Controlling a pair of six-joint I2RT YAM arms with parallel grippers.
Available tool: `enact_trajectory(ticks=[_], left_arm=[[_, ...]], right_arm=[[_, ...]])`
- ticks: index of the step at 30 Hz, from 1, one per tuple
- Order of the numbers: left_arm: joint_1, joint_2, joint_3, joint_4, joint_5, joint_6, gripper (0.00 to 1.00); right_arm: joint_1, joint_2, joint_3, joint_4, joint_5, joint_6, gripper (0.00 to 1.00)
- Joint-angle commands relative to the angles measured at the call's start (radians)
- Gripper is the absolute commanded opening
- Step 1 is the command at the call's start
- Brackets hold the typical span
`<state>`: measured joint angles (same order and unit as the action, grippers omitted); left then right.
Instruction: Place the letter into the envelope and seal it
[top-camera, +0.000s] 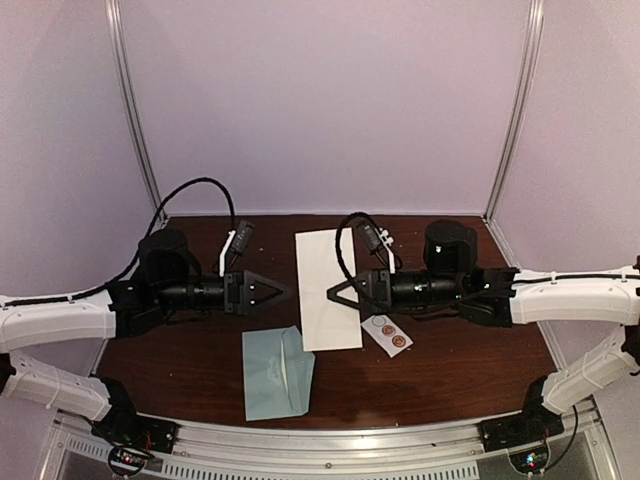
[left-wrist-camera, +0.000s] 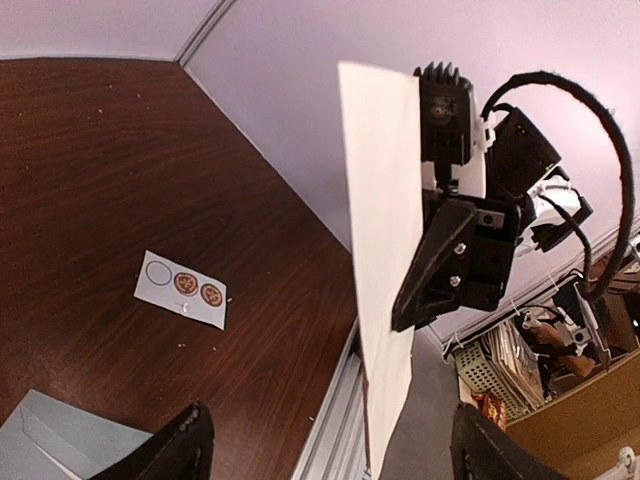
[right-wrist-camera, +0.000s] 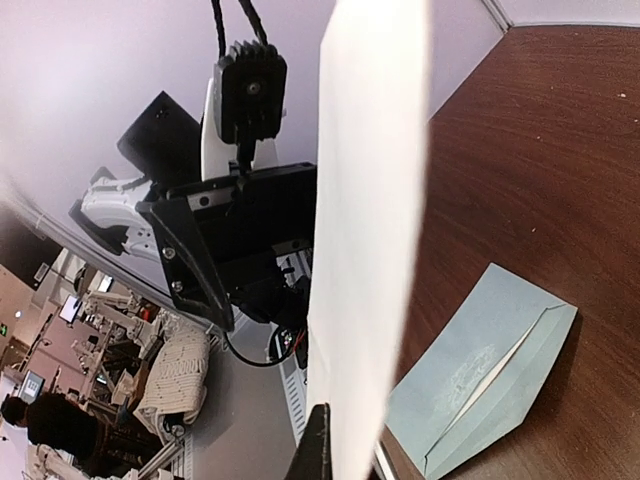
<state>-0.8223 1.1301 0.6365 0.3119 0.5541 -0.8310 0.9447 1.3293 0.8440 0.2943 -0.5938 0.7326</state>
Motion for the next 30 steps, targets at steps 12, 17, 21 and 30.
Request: enact_trajectory(ticks=[12,17,21,30], left_arm=[[0.112,0.068,0.305,-0.416,0.198,0.335,0.82],[0.104,0.113,0.344,-0.438,0.302,0.377,0.63],[0.075,0.159,0.369,-0.473,0.334,0.413,0.47],[0.058,0.185,0.353,-0.44,0.338,0.413,0.0]], right_arm=[[0.02,0.085,0.183,-0.4,-0.327,-0.281,0.0],[0.021,0.115,0.227,-0.49,-0.316,-0.338,0.0],[0.022,0.132,0.254,-0.534,-0.314,-0.364,0.0],[0.019,0.145,0.27,-0.586,-0.251,-0.402,0.0]])
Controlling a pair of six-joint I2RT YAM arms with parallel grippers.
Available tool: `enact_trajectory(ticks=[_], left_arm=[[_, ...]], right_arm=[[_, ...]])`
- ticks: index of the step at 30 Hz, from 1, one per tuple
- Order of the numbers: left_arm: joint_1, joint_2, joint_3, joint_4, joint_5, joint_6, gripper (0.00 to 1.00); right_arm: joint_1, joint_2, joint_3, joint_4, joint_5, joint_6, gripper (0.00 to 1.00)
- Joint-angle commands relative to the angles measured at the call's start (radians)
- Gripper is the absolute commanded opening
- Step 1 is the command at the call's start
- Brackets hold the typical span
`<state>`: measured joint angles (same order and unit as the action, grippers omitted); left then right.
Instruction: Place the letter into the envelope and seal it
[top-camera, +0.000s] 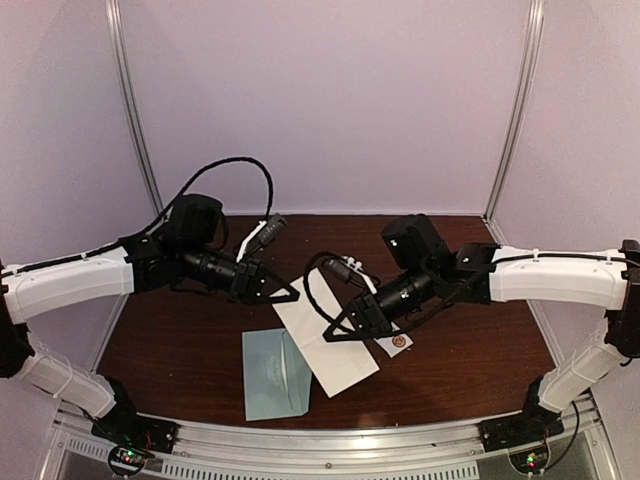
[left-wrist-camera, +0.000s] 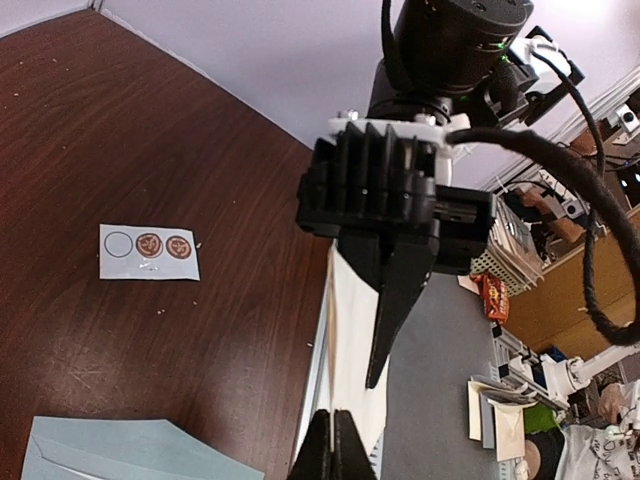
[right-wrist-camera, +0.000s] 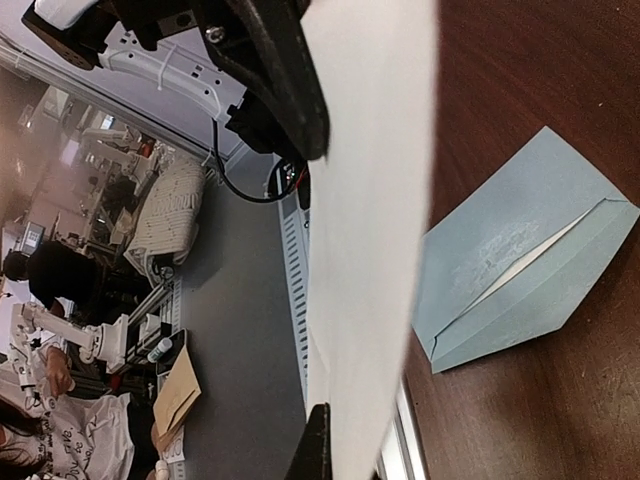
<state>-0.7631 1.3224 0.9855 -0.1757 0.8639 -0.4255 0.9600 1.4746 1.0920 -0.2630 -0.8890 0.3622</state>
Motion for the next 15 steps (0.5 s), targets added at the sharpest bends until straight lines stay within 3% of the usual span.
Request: enact_trajectory(ticks=[1,5,9,12,15], left_arm=[[-0.001,-0.012,-0.007,0.067,0.023,-0.005,0.0],[0.0,-0.065,-0.066,0.224,-0.061,-0.093,0.0],[-0.001,-0.139,-0.142,0.463,-0.188,-0.2,0.0],[0.0,-0.167,-0.18,0.631,-0.287,-0.256,0.0],[0.0,-0.173,-0.222,0.808,-0.34,-0.311,0.0]], right_arm=[[0.0,-0.007,0.019,-0.019,0.058,-0.026,0.03],[-0.046,-0.063,-0.047,0.096,0.121,0.047,0.43],[-0.127,-0.188,-0.213,0.426,0.18,0.234,0.76],[-0.147,-0.253,-0.33,0.598,0.261,0.33,0.85],[-0.14,-0.284,-0.408,0.768,0.328,0.41,0.87]])
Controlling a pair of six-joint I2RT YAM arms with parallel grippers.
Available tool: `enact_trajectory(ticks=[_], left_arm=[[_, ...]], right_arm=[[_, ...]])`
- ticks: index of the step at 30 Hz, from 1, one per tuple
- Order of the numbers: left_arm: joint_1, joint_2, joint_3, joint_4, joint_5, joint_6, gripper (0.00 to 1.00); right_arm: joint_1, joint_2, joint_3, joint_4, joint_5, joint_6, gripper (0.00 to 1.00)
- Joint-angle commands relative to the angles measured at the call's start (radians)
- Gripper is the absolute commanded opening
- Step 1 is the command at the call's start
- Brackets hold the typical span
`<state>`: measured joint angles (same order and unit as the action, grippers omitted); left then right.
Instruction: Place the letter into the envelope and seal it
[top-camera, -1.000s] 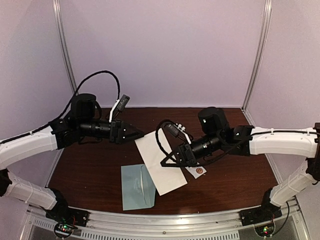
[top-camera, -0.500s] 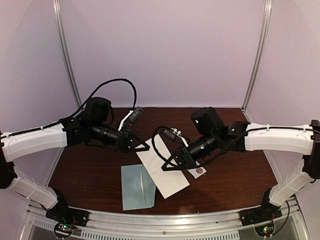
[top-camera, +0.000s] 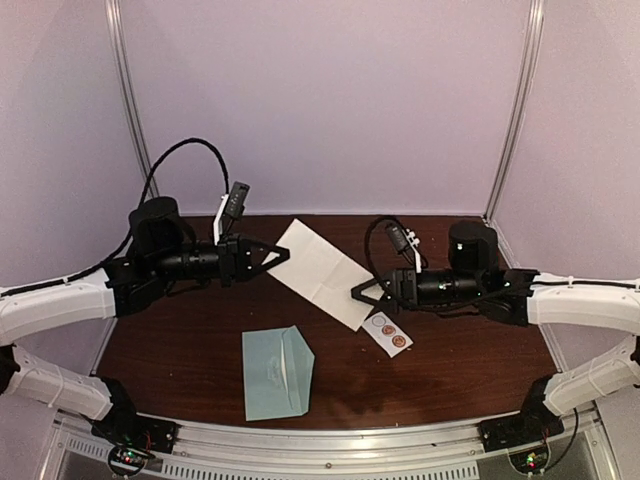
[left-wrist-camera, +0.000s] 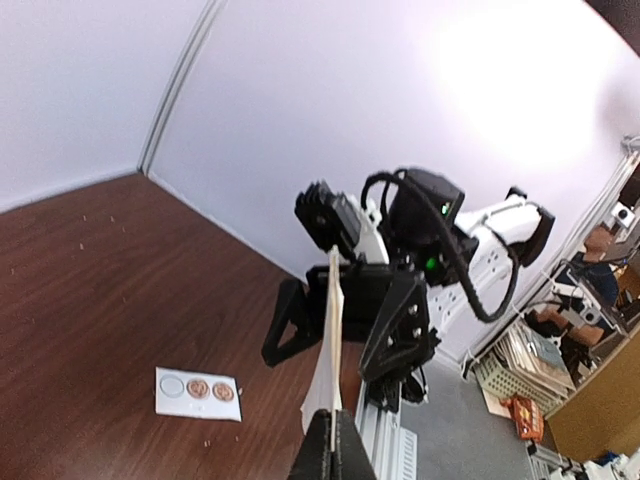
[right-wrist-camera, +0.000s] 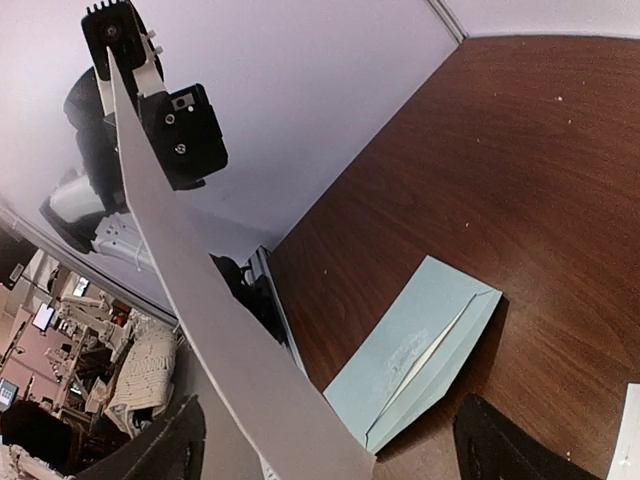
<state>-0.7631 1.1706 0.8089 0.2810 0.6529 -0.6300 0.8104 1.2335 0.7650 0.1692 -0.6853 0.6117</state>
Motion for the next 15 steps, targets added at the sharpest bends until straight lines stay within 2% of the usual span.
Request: enact_trajectory(ticks=[1,4,9,13,15], left_arm=[[-0.001,-0.02,-0.057,0.4,-0.138,-0.122,0.0],[-0.001,-0.009,-0.065,0.474,-0.151,-0.151,0.0],[-0.001,-0.005,-0.086,0.532,-0.147,-0.181,0.0],[-0.001,-0.015,-0.11,0.544,-0.149,-0.198,0.0],[-0.001,-0.024,-0.123,0.55,-0.156,-0.205,0.0]], right_arm=[[0.016,-0.049,-0.109,0.41,0.137,0.188,0.87],[0.041,-0.049,-0.15,0.554,0.17,0.232,0.88],[0.076,-0.001,-0.119,0.617,0.184,0.225,0.9],[0.078,0.03,-0.105,0.664,0.173,0.237,0.76],[0.078,0.041,-0.1,0.693,0.167,0.244,0.61]])
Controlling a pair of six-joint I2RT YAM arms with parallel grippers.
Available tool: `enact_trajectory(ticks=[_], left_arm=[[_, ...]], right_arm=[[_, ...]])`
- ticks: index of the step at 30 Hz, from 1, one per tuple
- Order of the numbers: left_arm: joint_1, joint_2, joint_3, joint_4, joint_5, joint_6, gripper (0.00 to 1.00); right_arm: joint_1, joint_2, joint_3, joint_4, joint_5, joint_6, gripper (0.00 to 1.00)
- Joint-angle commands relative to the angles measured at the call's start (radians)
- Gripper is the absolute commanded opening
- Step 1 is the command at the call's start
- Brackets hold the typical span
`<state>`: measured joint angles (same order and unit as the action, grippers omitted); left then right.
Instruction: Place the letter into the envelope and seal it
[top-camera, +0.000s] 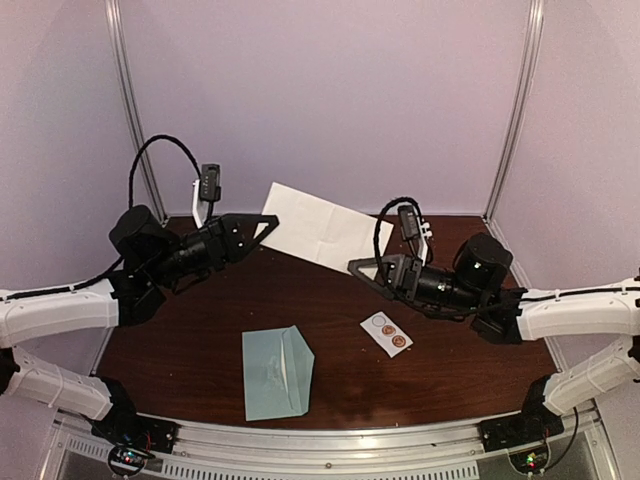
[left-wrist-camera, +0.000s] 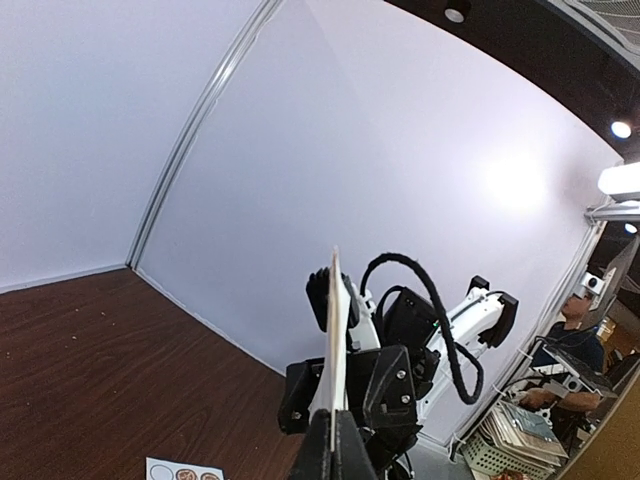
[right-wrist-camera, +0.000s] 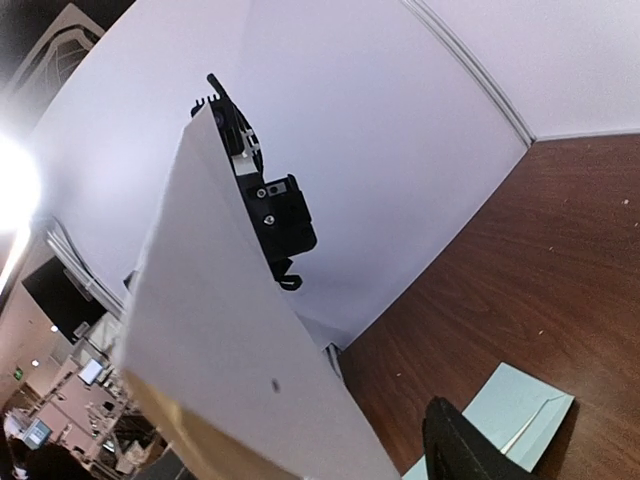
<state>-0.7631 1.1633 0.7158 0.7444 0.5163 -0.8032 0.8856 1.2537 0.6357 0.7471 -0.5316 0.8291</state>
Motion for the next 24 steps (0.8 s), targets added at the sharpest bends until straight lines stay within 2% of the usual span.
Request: enact_trajectory(ticks=[1,7,9,10,11,14,18,21,24], left_arm=[[-0.001,-0.019,-0.035,0.088,-0.022,-0.034,0.0],[-0.001,-0.025,-0.048,0.083,-0.043,-0.033,0.0],[-0.001,-0.028,-0.044,0.047,-0.05,-0.024,0.0],[-0.001,-0.034,-0.038,0.008,-0.061,-0.011,0.0],[-0.001,-0.043,-0.03,-0.045,-0.084,0.013,0.05],[0.001,-0.087,0.011,-0.265,-0.176,0.094,0.37],[0.011,-0.168,0.078,-0.571,-0.325,0.229,0.63],[0.012,-0.186,0.154,-0.746,-0.377,0.344,0.69],[0.011,-0.143,0.236,-0.871,-0.328,0.442,0.69]], right_arm=[[0.004,0.024,0.031,0.124,0.012,0.031,0.55],[0.006,0.034,0.031,0.137,0.011,0.041,0.09],[0.006,0.025,0.03,0.115,0.023,0.034,0.0],[0.006,0.018,0.032,0.092,0.032,0.023,0.0],[0.005,0.009,0.035,0.054,0.041,0.01,0.0],[-0.002,-0.03,0.07,-0.141,0.079,-0.075,0.0],[-0.034,-0.074,0.156,-0.522,0.114,-0.221,0.0],[-0.053,-0.077,0.234,-0.749,0.094,-0.324,0.0],[-0.055,-0.045,0.313,-0.944,0.037,-0.412,0.0]])
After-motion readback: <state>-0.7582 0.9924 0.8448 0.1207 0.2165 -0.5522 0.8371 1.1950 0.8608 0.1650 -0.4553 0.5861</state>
